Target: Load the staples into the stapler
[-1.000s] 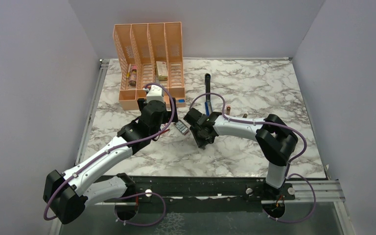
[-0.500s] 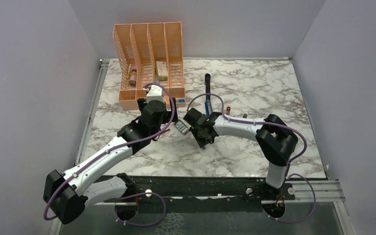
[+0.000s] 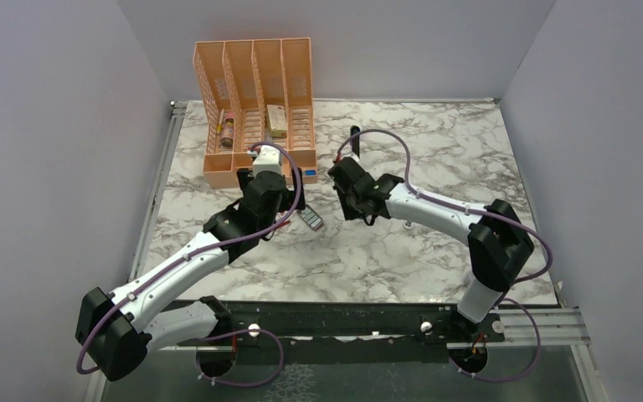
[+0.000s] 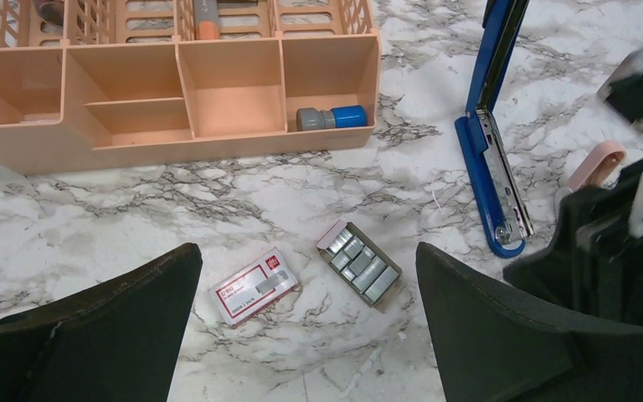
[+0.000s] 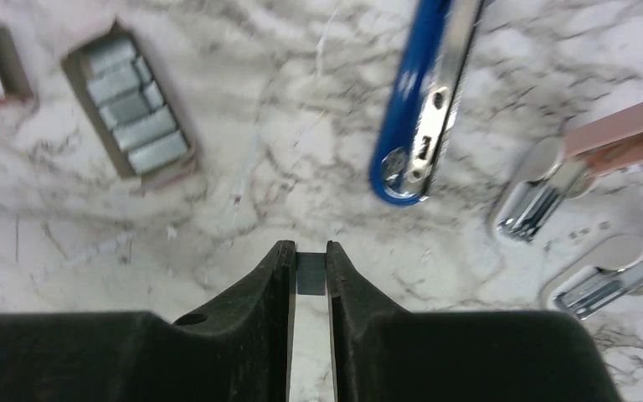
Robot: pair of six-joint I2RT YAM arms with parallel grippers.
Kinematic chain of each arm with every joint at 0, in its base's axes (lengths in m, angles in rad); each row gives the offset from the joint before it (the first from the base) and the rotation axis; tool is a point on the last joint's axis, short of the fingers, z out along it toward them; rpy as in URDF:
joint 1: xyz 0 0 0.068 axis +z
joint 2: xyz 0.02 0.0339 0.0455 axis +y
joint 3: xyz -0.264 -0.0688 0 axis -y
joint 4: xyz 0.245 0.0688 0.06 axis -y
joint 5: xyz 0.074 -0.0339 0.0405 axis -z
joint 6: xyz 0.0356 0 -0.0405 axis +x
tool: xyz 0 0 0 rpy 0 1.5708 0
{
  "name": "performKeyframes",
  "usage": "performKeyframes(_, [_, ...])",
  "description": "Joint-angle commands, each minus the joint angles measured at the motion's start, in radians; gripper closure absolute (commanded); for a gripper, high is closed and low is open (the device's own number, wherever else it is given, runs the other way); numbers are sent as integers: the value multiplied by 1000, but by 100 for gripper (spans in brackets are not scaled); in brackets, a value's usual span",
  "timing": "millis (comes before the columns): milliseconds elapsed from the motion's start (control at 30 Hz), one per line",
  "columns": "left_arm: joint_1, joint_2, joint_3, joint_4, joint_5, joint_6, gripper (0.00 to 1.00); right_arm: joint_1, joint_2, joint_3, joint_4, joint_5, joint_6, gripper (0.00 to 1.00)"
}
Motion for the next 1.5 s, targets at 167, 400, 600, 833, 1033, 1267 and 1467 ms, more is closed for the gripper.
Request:
performKeyframes(167, [3,10,19,18,28,3,1,-159,-5,70,142,114,28,77])
performKeyframes(400, [2,22,21,19,31,3,1,-196,69,118,137,135,78,77])
performKeyframes(600, [3,26,21,21,33,3,1,-205,117,133,162,120,90,77])
performKeyframes(833, [2,25,19,23,27,3,1,-208,169,153,169,114,76,77])
performKeyframes(1033, [3,30,20,23,25,3,1,-209,181,158,183,120,55,77])
performKeyframes(1267, [2,30,21,23,24,4,1,-209,203,167,196,99,41,77])
performKeyframes(1467, [2,31,22,23,23,4,1,-209,214,174,190,104,48,77])
